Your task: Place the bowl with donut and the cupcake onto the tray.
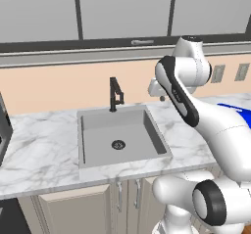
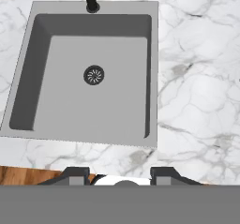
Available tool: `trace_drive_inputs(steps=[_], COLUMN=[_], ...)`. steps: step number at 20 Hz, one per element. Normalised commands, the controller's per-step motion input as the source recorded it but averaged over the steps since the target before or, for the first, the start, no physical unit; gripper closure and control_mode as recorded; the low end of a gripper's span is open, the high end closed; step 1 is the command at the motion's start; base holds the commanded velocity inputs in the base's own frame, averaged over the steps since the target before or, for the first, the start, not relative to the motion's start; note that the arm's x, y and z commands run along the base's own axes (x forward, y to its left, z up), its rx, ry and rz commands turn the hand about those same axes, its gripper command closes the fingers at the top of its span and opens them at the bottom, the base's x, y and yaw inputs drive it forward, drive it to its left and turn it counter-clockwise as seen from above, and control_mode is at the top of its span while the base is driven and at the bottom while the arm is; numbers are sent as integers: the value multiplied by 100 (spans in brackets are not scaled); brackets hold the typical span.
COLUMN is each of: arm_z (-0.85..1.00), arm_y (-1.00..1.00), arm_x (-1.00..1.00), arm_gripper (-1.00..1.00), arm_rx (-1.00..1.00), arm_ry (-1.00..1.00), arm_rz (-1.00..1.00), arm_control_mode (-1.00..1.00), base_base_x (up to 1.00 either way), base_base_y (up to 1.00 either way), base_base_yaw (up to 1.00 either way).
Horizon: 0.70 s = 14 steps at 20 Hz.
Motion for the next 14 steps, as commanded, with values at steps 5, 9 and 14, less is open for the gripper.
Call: trace_drive_inputs(steps=[5, 9, 14], arm_z=[0, 0, 0], arm_y=[0, 0, 0], arm_x=[0, 0, 0], arm_gripper=[-100, -100, -100], arm_rx=[0, 0, 0], arm_ry=[0, 0, 0], arm_rz=[0, 0, 0], arm_control_mode=[100, 100, 100], base_base_x=[0, 0, 0], base_base_y=[0, 0, 0], base_base_yaw=[0, 0, 0])
